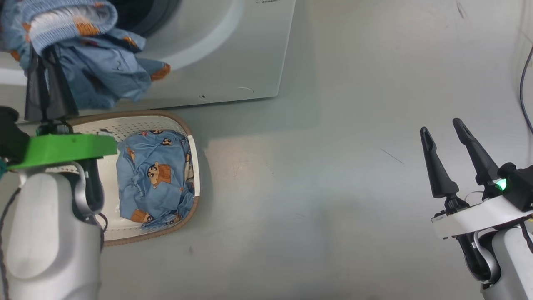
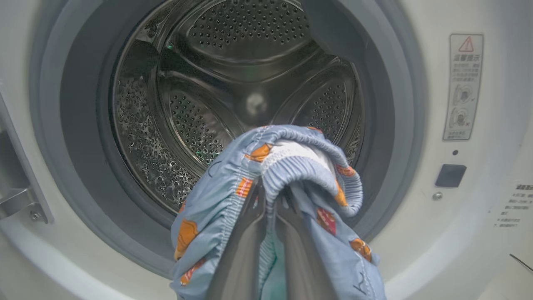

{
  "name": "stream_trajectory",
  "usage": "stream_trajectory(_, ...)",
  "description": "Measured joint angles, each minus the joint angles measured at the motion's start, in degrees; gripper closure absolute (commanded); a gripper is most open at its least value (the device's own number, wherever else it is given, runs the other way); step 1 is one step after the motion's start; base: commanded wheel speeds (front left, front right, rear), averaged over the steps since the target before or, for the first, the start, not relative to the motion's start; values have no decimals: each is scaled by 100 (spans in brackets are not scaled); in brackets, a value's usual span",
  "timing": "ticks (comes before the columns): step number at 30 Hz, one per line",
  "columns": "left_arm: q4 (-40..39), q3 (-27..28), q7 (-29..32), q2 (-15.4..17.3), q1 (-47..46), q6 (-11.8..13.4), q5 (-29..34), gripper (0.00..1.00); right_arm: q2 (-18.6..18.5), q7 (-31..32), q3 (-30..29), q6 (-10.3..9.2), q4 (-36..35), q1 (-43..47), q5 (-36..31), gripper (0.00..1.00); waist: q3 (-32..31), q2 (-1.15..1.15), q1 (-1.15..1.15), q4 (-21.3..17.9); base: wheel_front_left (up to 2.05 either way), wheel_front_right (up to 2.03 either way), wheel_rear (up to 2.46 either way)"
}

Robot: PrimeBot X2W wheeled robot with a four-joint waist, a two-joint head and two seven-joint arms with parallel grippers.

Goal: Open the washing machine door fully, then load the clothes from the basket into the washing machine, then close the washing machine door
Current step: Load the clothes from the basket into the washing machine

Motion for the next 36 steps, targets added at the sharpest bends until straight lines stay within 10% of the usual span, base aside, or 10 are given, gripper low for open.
stream_trajectory(36,1612,277,2382,817,-3109,-277,-256,100,-92,0,296,0,15,-496,455,0,1306,0,1,-501,0,0,0)
